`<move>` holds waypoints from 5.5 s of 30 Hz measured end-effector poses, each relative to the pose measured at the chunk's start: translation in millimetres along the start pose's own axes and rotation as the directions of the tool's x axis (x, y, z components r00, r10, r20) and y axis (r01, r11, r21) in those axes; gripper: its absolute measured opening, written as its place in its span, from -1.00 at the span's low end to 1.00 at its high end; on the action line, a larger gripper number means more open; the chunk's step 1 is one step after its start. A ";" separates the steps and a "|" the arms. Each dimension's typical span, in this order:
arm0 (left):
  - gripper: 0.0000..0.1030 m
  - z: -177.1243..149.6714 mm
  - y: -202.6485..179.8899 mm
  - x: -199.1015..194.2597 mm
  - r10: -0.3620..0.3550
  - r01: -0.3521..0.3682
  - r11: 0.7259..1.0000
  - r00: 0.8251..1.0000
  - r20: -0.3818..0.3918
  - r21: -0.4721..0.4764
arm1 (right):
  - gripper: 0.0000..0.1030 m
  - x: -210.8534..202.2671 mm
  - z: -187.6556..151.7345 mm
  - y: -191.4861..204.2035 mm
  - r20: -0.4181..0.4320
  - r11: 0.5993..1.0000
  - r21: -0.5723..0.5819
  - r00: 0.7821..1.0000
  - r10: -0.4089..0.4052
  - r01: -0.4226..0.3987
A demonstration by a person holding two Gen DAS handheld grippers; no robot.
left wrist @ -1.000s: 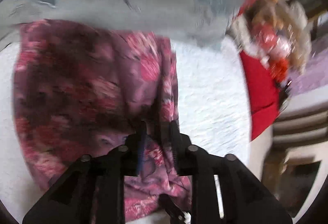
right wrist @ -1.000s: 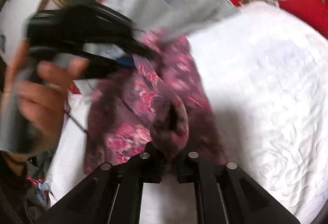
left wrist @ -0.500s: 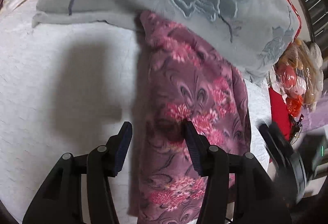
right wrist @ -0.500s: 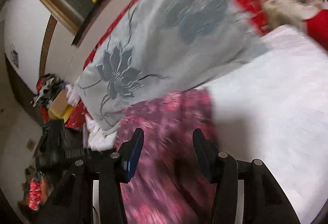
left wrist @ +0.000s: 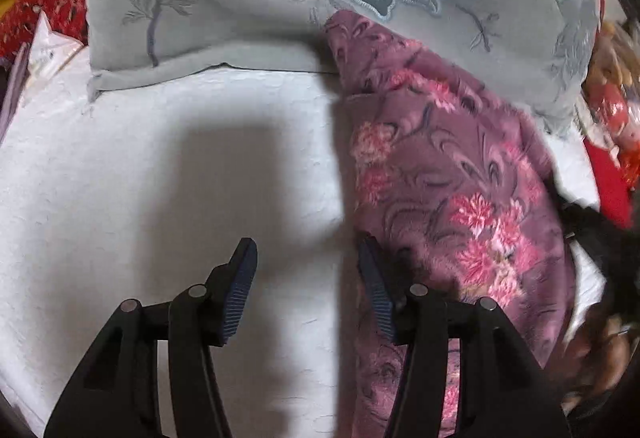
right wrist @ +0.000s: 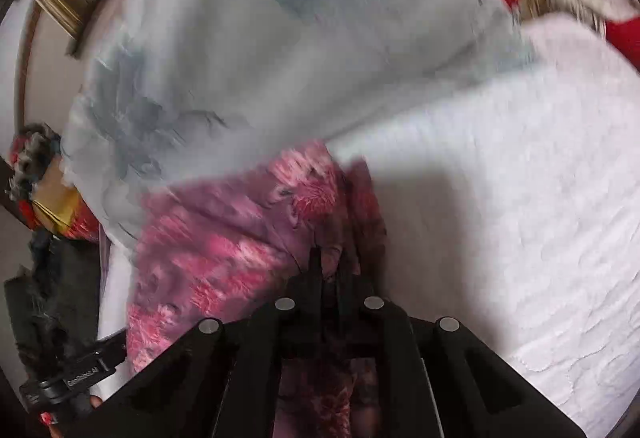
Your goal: Fold small clothes
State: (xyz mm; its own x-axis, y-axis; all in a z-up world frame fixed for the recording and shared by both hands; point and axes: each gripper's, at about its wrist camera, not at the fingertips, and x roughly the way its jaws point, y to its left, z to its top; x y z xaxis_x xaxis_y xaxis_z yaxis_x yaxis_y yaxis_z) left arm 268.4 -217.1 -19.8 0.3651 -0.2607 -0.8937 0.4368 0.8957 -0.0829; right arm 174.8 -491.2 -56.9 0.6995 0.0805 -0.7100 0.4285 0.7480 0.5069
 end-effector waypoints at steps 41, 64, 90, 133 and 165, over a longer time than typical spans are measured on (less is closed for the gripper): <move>0.67 -80.5 -14.9 -20.7 -0.185 0.184 0.975 0.983 -0.006 0.126 | -0.81 -136.3 -116.1 -3.7 -0.021 0.988 -0.134 0.997 0.076 -0.078; 0.75 -4.5 -9.1 16.3 -0.202 0.208 0.977 0.974 0.106 -0.048 | -0.73 14.6 26.1 -1.2 0.011 0.999 -0.004 0.999 -0.035 0.035; 0.74 -4.6 1.1 -10.4 -0.184 0.191 0.981 0.974 0.135 -0.035 | -0.54 -11.5 11.0 -4.6 0.046 0.998 0.027 0.997 -0.060 0.059; 0.08 36.8 0.5 -15.7 -0.337 0.335 0.940 0.941 -0.032 -0.057 | -0.67 -47.3 11.0 17.5 0.101 0.994 -0.089 0.992 0.075 -0.066; 0.33 -117.2 -12.0 -51.7 -0.115 0.114 0.993 0.969 -0.218 -0.014 | -0.11 -108.1 -131.0 -19.7 -0.179 0.996 -0.047 0.981 -0.078 0.070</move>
State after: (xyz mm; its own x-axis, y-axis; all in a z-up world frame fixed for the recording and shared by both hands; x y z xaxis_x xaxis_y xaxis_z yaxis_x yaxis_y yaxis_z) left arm 147.9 -172.1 -24.2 0.1246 -0.2768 -0.9528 0.4640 0.8651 -0.1906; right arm 15.8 -428.3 -54.1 0.5504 0.1390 -0.8233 0.4493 0.7818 0.4323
